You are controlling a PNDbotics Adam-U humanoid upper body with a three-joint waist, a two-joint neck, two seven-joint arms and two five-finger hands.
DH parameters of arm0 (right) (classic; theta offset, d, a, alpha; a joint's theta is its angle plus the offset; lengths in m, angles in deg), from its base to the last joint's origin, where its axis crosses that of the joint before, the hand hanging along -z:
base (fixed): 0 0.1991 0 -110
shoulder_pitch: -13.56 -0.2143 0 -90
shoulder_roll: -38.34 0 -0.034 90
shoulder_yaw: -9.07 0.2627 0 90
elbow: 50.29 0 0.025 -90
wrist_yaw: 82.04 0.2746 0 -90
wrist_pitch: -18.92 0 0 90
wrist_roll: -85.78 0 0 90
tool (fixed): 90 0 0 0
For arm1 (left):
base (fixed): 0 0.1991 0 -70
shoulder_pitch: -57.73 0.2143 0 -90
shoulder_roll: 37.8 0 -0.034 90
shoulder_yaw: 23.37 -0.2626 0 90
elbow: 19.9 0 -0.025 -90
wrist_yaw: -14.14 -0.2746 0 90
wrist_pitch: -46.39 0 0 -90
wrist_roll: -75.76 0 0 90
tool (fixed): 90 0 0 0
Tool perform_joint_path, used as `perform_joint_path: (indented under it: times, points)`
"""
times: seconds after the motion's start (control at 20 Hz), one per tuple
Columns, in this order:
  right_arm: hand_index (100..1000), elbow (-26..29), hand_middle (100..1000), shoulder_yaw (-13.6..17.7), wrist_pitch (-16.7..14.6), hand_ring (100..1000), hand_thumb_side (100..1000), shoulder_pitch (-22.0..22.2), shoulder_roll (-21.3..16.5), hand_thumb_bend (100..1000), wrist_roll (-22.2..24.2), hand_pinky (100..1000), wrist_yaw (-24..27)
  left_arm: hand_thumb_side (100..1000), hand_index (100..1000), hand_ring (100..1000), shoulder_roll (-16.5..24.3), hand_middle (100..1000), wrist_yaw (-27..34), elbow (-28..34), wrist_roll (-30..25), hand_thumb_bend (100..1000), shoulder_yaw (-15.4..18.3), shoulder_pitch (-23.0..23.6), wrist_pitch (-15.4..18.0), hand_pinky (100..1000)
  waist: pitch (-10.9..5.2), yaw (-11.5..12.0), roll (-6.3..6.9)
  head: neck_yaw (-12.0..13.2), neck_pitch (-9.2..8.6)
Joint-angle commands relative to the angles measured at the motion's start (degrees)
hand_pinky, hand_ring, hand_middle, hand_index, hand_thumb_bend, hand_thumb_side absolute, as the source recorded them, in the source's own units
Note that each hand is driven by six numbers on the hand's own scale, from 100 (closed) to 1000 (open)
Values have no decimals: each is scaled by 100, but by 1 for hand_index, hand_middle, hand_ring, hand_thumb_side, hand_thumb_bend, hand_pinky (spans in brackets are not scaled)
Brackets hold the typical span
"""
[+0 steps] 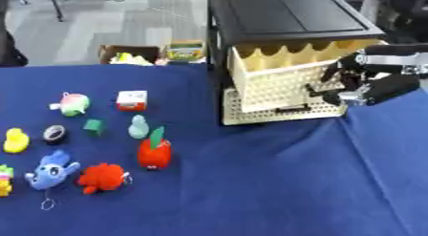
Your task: Pick up objects from table and place into drawer.
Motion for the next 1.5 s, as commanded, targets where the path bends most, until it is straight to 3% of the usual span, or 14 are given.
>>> perform_joint_path:
  times: [0.05, 1.25, 1.45, 1.5]
  points:
    - [867, 179, 604, 180, 76, 445, 752, -133, -110, 306, -26, 284, 34, 749, 801, 867, 103, 704, -12, 71, 8, 100, 37, -55, 14, 621, -97, -5, -5, 11, 26]
    - [824, 699, 544, 845, 399, 397, 805, -182, -36, 267, -26, 240, 4, 745, 802, 866, 135, 705, -12, 71, 46, 100, 68, -45, 41, 622, -112, -52, 11, 70, 15]
    - [819, 883, 524, 1111, 564, 379, 846, -228, -5, 234, -26, 227, -44, 744, 802, 866, 143, 705, -20, 71, 55, 100, 76, -37, 49, 622, -109, -58, 14, 94, 20]
    - [816, 928, 504, 1156, 601, 365, 907, -238, -1, 214, -53, 223, -51, 745, 802, 866, 143, 705, -22, 71, 57, 100, 77, -35, 49, 621, -109, -58, 15, 98, 22]
